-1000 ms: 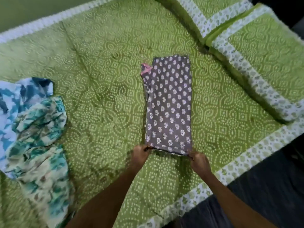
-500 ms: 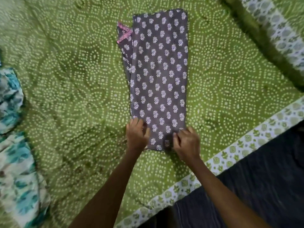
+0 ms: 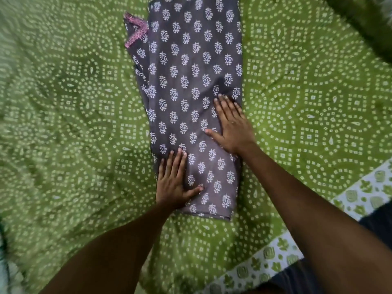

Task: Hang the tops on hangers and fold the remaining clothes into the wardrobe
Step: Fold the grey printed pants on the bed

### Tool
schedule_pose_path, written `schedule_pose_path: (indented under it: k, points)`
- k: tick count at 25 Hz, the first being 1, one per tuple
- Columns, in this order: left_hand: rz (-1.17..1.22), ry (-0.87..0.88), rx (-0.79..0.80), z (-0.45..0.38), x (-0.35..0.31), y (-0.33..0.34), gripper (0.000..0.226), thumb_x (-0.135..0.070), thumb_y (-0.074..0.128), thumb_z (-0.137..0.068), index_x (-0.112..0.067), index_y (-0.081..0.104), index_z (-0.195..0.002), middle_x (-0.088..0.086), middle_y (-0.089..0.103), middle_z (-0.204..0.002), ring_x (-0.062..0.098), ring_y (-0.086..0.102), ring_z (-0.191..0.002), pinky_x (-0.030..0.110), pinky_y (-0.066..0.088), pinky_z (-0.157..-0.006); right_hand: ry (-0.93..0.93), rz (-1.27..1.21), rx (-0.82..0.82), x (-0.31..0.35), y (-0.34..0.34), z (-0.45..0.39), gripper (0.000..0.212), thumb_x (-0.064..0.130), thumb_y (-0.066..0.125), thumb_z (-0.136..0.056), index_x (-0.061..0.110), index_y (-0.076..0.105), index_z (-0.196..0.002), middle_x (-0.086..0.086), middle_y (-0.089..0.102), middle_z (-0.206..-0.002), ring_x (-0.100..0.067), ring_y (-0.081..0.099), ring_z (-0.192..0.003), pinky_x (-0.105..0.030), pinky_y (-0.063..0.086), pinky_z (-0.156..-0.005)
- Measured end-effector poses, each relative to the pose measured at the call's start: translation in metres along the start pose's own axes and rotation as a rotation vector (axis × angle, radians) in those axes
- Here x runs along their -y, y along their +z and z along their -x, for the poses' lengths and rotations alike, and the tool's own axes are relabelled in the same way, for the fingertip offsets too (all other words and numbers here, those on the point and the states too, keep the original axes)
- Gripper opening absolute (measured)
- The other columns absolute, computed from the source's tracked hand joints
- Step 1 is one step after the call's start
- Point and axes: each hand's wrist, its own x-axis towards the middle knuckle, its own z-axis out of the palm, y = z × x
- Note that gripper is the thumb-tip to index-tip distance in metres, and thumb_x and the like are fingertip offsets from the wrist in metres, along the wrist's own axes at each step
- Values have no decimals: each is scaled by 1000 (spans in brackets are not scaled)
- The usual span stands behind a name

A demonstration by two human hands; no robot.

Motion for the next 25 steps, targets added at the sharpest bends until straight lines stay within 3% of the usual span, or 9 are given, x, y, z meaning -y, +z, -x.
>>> schedule_pose_path:
  k: [4, 7, 12, 15, 17, 19, 22, 23, 25]
  points:
    - [-41, 26, -92, -1, 7, 10, 102, -83, 24, -76, -9, 24, -147, 2, 20, -155, 20, 8, -145, 42, 7, -117, 246, -52, -84, -5, -18, -61, 91, 73, 17, -86, 9, 5, -151, -5, 3, -159, -18, 0, -146, -40, -5, -118]
    - [-80, 41, -97, -3, 7, 13, 100, -82, 18, -78, -10, 20, -147, 5, 21, -155, 23, 14, -144, 42, 6, -116, 415, -28, -67, 18, -27, -76, 78, 59, 15, -95, 4, 1, -149, -10, -2, -158, -22, -5, -146, -40, -11, -116]
    - [-66, 72, -119, 0, 5, 7, 88, -71, 13, -88, -6, 28, -146, 10, 24, -154, 25, 16, -143, 43, 7, -115, 569, -78, -98, 68, 8, 1, 62, 39, 19, -101, 6, -5, -149, -10, -6, -158, -21, -7, -146, -36, -13, -115]
    - [34, 182, -159, 4, 8, 0, 76, -60, 27, -91, -4, 35, -142, 11, 32, -151, 25, 21, -140, 44, 11, -114, 646, -64, -247, 105, 39, 61, 63, 40, 20, -98, 2, 13, -148, -13, 14, -156, -24, 12, -145, -36, -6, -116]
    - [318, 274, -241, 5, 17, -10, 69, -49, 44, -85, -5, 42, -137, 9, 30, -150, 23, 24, -139, 37, 11, -115, 683, 37, -319, 117, 54, 84, 64, 39, 23, -94, 0, 28, -145, -16, 30, -151, -27, 26, -141, -38, 2, -116]
    - [662, 195, -274, 6, 33, -25, 61, -40, 53, -80, -4, 48, -129, 10, 33, -145, 19, 33, -133, 27, 21, -113, 739, 67, -341, 127, 61, 98, 65, 38, 25, -92, -1, 33, -142, -18, 34, -148, -29, 30, -139, -39, 3, -116]
    - [1096, -135, -217, -7, 62, -54, 47, -29, 60, -81, -4, 49, -120, 10, 51, -127, 15, 49, -110, 29, 37, -106, 888, -45, -379, 163, 56, 89, 59, 29, 26, -92, 0, 34, -142, -20, 27, -151, -32, 22, -142, -40, 3, -116]
    - [1244, -251, -135, -18, 69, -61, 38, -17, 61, -86, -4, 48, -119, 13, 55, -123, 17, 52, -105, 32, 41, -102, 871, -189, -393, 176, 50, 77, 54, 26, 28, -94, 3, 33, -143, -18, 23, -153, -30, 19, -143, -39, 6, -116]
    - [1356, -429, -56, -42, 80, -72, 30, -2, 55, -90, -5, 49, -119, 14, 58, -119, 19, 55, -100, 30, 43, -94, 665, -512, -397, 199, 45, 55, 54, 34, 36, -97, 11, 31, -146, -7, 20, -156, -21, 17, -143, -35, 14, -115]
